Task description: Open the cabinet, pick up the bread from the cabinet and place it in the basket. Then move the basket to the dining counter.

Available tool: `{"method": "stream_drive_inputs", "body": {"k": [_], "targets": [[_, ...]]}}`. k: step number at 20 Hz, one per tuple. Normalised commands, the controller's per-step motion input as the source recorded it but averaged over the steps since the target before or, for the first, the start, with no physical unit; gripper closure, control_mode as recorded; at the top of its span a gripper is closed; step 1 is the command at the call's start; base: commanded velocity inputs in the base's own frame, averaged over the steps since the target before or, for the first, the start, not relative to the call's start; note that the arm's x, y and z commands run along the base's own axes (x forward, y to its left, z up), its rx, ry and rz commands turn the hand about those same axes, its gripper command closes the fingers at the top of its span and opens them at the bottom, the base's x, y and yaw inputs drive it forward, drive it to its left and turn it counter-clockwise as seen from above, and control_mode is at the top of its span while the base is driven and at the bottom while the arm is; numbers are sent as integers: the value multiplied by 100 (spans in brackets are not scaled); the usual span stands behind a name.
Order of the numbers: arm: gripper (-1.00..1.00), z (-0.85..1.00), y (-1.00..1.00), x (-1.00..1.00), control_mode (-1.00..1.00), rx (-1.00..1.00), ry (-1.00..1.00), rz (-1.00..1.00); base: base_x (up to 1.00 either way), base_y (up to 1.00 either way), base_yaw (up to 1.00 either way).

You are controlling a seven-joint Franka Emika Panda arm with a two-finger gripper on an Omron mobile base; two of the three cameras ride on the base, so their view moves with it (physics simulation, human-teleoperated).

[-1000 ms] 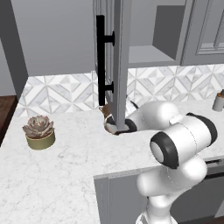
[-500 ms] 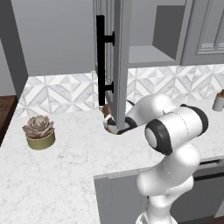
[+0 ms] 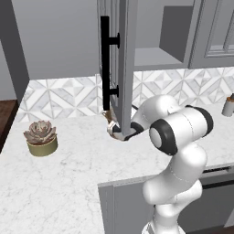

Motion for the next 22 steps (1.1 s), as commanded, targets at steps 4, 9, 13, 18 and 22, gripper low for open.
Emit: {"method": "stream_drive_inputs", "body": {"k": [4,9,13,18,22], "targets": [[100,-44,0,6,-100,0,0,1,0,0,0],[100,-44,-27,-2,-100,0,3,0,0,0,0],[100,-29,-69,-34,-100,0,8,2,0,0,0],[100,27,-68,-54,-100,2,4,4,0,0,0],[100,85,-40,-100,-100,5,0,6,0,0,0]]}}
